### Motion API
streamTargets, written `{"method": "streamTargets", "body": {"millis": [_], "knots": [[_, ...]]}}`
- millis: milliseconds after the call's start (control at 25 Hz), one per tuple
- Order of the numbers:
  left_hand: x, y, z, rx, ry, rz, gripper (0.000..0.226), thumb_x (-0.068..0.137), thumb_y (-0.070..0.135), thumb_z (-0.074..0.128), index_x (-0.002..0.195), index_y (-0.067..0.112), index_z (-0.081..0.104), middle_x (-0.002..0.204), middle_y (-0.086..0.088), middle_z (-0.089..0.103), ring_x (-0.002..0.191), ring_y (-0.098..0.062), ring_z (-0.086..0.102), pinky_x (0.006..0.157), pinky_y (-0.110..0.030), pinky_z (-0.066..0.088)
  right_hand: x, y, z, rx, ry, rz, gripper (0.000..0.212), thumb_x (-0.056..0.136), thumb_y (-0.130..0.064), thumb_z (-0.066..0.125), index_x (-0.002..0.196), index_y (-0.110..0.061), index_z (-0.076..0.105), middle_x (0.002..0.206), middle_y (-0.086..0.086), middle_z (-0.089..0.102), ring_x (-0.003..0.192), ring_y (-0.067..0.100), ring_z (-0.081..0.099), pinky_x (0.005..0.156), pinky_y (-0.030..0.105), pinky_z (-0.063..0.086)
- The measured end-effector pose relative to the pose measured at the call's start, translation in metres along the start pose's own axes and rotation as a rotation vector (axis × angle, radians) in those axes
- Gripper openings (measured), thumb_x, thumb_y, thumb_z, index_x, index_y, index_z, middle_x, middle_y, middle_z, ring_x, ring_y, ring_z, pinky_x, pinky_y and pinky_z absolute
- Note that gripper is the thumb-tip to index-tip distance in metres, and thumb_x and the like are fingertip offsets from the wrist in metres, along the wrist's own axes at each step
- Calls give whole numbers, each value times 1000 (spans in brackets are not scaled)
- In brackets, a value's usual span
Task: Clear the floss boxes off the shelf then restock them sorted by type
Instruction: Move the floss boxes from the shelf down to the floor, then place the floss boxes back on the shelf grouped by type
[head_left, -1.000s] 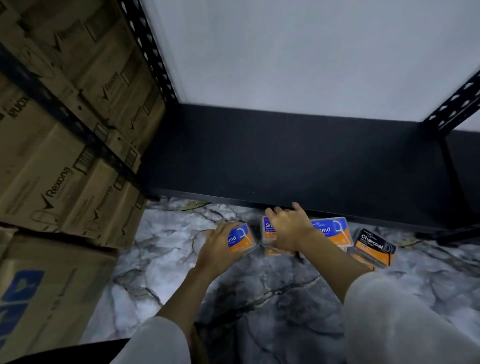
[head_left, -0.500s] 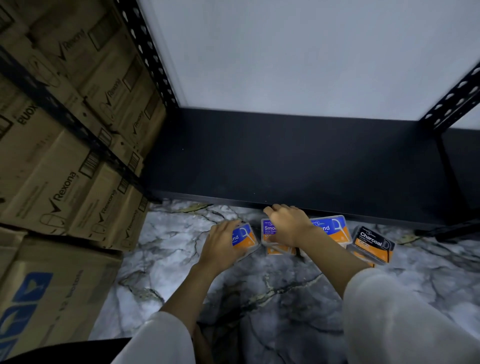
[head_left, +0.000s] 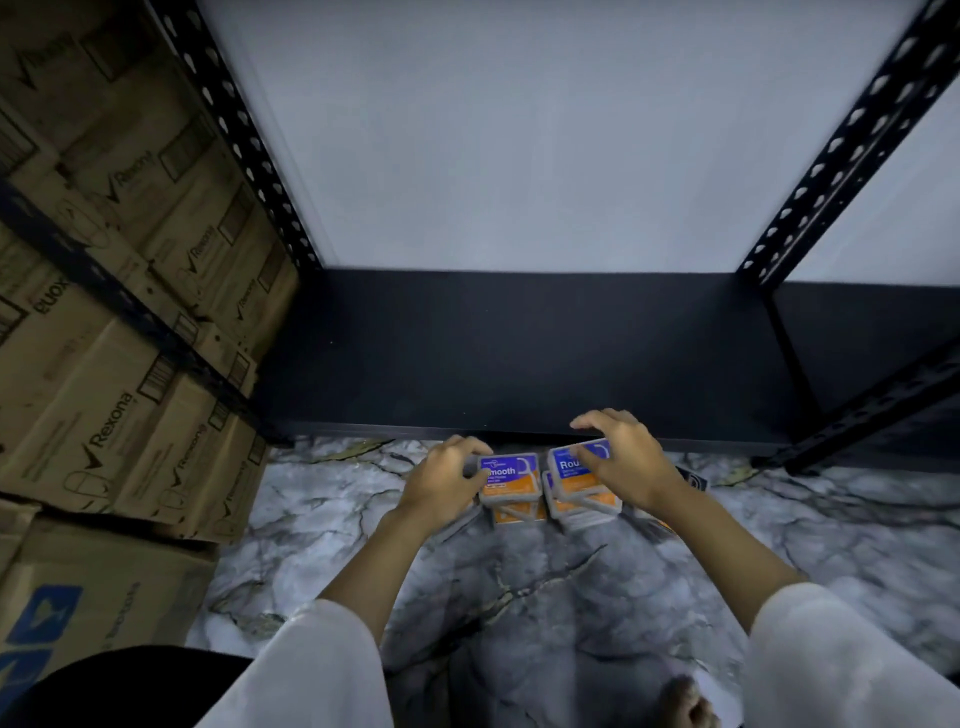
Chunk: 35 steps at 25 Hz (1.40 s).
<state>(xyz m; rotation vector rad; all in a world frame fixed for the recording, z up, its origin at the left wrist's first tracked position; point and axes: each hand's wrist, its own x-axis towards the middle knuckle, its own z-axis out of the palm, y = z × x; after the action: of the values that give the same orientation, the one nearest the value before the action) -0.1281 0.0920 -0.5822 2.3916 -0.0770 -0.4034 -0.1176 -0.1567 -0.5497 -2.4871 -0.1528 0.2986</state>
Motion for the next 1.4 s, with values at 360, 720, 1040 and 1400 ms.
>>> {"method": "streamTargets", "body": {"millis": [360, 720, 1040, 1400], "knots": [[21, -12, 48, 269, -45, -44, 86, 77, 40, 75, 148, 23, 29, 152, 2, 33, 137, -19, 32, 113, -38, 29, -18, 37, 44, 147, -26, 107, 96, 69, -45, 79, 147, -29, 25, 156, -5, 13, 141, 17, 21, 109, 41, 39], [31, -16, 53, 333, -155, 10, 75, 84, 36, 71, 147, 23, 32, 148, 3, 39, 133, -18, 40, 120, -49, 9, -30, 32, 61, 210, 199, 214, 85, 74, -52, 72, 144, -26, 31, 155, -6, 4, 136, 16, 28, 99, 31, 47], [39, -15, 52, 282, -126, 82, 78, 74, 40, 79, 141, 24, 41, 135, 3, 49, 120, -19, 46, 107, -36, 32, -28, 30, 60, 157, 186, 319, 97, 72, -58, 70, 148, -28, 18, 148, 8, 18, 135, 24, 26, 107, 42, 40], [10, 30, -16, 19, 97, 118, 71, 70, 35, 82, 131, 30, 47, 119, 16, 41, 106, -9, 52, 86, -31, 52, -38, -20, 3, 275, 361, 150, 99, 69, -42, 80, 146, -19, 22, 142, 4, 28, 129, 19, 27, 102, 30, 34]]}}
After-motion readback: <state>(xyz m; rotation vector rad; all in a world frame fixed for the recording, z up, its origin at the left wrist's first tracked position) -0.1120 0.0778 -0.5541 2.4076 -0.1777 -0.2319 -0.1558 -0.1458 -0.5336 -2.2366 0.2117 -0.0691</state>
